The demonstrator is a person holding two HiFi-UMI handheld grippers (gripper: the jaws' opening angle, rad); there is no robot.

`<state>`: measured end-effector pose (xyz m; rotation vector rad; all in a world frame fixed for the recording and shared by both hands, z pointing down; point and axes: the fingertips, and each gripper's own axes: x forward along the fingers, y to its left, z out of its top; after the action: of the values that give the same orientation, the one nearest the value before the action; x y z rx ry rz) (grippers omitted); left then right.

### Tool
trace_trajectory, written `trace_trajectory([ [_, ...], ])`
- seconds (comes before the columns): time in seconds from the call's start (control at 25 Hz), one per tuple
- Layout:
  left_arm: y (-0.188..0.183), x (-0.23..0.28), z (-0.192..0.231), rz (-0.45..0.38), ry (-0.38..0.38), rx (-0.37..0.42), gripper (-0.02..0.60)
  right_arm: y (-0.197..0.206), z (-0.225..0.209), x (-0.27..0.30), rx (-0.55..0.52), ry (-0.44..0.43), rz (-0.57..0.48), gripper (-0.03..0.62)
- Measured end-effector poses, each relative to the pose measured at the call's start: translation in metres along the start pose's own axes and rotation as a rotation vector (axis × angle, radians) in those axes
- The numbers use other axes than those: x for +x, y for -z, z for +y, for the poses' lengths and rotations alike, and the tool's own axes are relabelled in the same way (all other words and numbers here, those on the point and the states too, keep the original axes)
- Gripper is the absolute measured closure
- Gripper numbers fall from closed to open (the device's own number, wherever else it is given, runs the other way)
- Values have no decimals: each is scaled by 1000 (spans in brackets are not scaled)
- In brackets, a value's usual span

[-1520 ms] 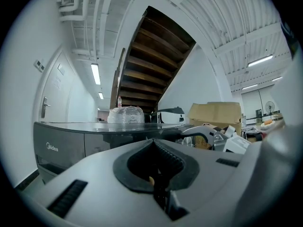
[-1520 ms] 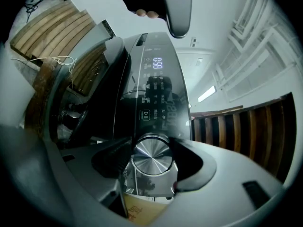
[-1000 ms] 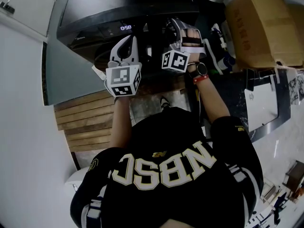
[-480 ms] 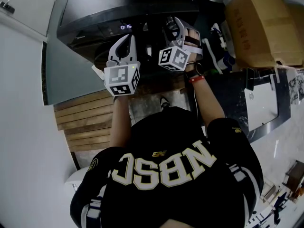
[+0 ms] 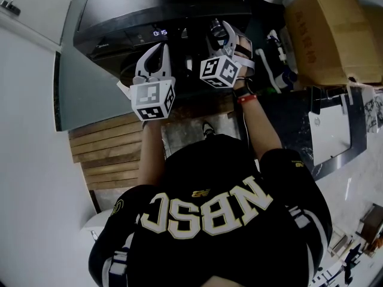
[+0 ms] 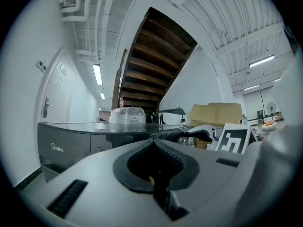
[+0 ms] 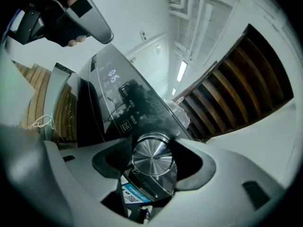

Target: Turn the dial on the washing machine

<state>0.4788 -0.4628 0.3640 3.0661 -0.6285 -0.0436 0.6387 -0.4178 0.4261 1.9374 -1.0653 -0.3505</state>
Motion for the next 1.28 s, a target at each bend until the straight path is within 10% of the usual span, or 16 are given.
trace_trajectory([
  [0.48,-1,-3,1,-8,-10,-3,568,4,-9,1,403,-3,-8,309],
  [1.28,-3,-2,-4,-14,-2,-1,568,5,-10,2,538,-23,-14,309],
])
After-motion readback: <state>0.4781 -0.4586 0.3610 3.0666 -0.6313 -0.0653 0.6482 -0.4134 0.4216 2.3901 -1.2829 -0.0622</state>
